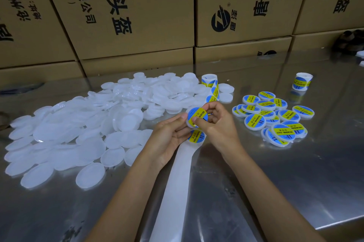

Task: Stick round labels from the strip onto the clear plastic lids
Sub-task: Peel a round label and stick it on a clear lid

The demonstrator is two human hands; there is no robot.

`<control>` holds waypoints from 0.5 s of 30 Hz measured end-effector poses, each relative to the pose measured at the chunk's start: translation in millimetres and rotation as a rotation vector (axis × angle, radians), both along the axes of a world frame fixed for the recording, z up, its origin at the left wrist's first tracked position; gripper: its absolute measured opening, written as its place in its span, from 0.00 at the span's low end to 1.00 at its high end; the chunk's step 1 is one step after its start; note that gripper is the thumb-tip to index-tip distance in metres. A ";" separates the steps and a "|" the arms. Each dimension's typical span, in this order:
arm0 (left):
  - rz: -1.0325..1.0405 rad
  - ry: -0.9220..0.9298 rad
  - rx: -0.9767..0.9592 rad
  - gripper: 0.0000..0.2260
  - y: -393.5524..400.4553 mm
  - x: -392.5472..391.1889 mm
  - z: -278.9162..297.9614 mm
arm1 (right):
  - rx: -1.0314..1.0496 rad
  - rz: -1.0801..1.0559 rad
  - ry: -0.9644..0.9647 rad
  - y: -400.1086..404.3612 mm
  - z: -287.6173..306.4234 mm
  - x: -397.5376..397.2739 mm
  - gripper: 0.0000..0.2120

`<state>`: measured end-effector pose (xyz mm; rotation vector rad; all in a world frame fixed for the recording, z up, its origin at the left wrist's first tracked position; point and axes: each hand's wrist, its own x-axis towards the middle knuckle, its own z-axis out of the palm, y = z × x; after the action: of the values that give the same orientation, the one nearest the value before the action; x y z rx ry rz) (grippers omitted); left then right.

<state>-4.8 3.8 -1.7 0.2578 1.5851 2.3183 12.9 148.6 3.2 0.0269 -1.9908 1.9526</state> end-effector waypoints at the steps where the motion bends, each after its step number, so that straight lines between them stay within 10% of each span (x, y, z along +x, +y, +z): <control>1: 0.001 -0.001 0.000 0.15 0.0 0.0 0.0 | 0.001 0.000 -0.002 0.0 -0.5 0.0 0.13; 15: 0.005 -0.024 -0.002 0.15 1.3 1.3 -0.3 | 0.269 -0.154 0.105 -1.8 -11.7 -4.4 0.16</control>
<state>-3.5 5.1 -1.9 0.2249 1.5787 2.3150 8.5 146.8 -8.4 0.0410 -2.1041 1.5481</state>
